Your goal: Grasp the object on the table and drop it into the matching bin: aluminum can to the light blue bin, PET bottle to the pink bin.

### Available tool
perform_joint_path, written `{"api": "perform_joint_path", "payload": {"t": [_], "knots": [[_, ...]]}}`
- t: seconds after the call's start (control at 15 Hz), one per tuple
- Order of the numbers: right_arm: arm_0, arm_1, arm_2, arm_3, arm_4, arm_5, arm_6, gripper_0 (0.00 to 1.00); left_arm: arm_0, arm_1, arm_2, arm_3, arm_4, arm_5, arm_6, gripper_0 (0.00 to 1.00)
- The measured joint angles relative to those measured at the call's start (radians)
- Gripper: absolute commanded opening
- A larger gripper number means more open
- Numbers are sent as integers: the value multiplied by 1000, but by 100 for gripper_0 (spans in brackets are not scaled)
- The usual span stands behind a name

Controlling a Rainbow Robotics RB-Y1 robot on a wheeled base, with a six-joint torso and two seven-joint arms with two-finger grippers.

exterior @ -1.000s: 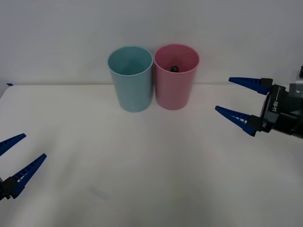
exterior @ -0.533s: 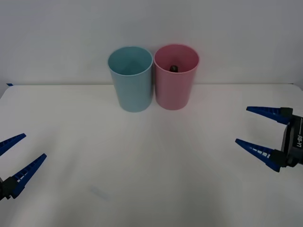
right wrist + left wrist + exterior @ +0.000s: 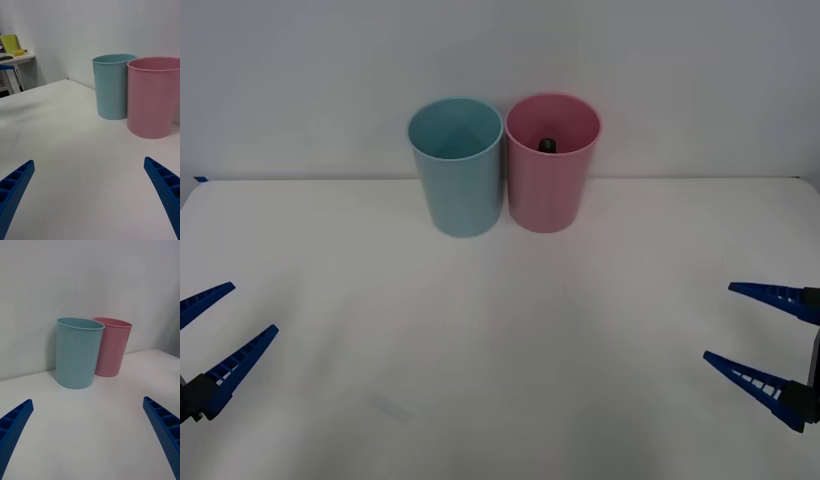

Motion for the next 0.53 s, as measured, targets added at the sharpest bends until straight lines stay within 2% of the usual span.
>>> {"api": "perform_joint_path", "payload": {"t": [0.33, 0.53], "knots": [[95, 26, -33, -57, 0, 0, 2, 100, 0, 0, 0, 0, 0, 0, 0, 100], [103, 27, -34, -63, 0, 0, 2, 100, 0, 0, 0, 0, 0, 0, 0, 100]]}}
